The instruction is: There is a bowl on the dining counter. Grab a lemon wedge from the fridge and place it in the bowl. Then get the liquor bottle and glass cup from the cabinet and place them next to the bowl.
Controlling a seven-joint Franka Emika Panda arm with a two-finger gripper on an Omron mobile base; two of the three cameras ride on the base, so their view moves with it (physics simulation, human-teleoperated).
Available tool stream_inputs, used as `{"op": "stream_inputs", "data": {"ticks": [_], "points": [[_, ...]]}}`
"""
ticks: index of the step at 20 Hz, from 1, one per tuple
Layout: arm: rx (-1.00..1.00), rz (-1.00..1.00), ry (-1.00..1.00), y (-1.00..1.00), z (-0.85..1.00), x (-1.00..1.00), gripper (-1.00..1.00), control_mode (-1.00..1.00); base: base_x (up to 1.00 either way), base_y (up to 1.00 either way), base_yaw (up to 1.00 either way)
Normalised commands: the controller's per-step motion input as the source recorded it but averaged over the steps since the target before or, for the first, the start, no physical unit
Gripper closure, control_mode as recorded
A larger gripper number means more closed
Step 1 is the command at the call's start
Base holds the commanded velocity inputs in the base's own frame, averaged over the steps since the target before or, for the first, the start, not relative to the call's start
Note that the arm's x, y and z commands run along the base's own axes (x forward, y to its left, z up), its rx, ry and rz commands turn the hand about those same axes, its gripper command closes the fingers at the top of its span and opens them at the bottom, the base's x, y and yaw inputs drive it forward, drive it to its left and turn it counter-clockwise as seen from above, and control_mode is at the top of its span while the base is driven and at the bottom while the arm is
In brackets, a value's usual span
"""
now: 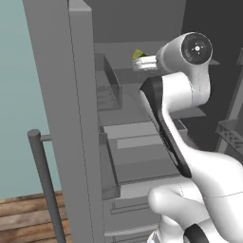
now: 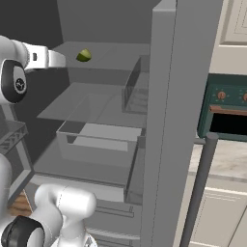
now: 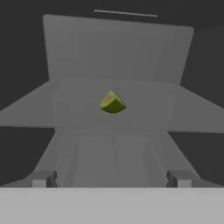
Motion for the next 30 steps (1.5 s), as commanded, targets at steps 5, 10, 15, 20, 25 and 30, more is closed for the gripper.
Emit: {"op": "stream_inputs", "data": {"ticks": [5,10,15,20,25,30], "points": [[0.0,0.0,0.02,0.09,0.02,0.13,-1.0,-1.0,0.0,0.0,0.0],[0.0,0.0,0.08,0.0,0.0,0.26,-1.0,-1.0,0.0,0.0,0.0],[0.0,0.0,0.0,0.0,0.0,0.3,-1.0,-1.0,0.0,0.0,0.0],[0.0,0.0,0.0,-0.02,0.01,0.18,-1.0,-1.0,0.0,0.0,0.0],[0.0,0.0,0.0,-0.12,0.0,0.27,-1.0,-1.0,0.0,0.0,0.0],[0.03,0.0,0.01,-0.24,0.0,0.43,-1.0,-1.0,0.0,0.0,0.0]]}}
